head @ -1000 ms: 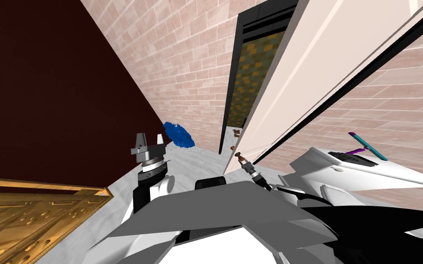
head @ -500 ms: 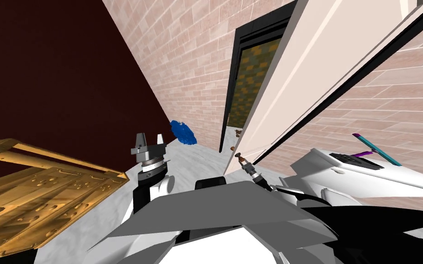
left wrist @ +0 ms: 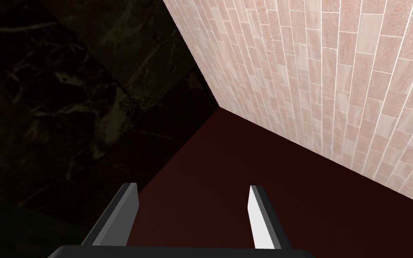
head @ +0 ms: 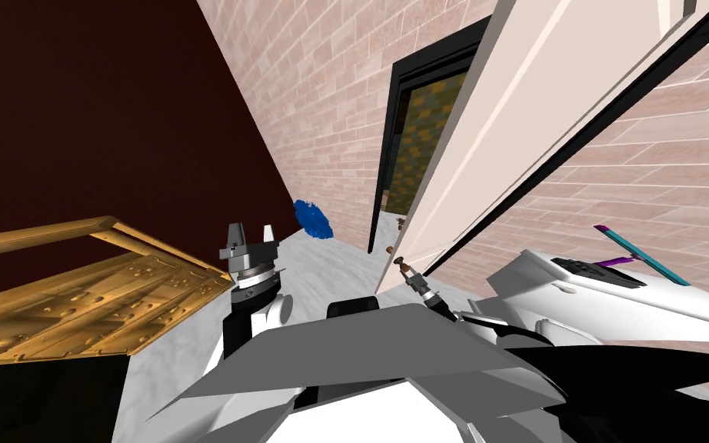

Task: Pull the door open

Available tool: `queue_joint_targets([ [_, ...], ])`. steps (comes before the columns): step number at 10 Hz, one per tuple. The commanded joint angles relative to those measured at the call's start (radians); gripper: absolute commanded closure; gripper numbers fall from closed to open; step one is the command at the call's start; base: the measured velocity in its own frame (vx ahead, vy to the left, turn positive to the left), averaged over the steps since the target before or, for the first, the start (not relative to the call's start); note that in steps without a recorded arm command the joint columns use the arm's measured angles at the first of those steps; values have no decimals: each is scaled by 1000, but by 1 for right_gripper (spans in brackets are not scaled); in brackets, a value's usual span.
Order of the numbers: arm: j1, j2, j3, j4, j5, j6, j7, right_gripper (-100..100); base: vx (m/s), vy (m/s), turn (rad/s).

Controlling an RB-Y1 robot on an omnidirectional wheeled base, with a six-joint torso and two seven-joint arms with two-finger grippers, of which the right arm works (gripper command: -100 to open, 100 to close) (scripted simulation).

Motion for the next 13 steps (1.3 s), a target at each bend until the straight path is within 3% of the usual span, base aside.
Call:
queue_joint_targets([
  [1, -3, 1, 2, 2, -2, -1, -1, 100, -172, -112, 209],
  [9, -12, -2, 11, -1, -12, 5, 1, 100, -219, -93, 160],
  [13, -14, 0, 21, 2, -19, 6, 1, 100, -145, -69, 116],
])
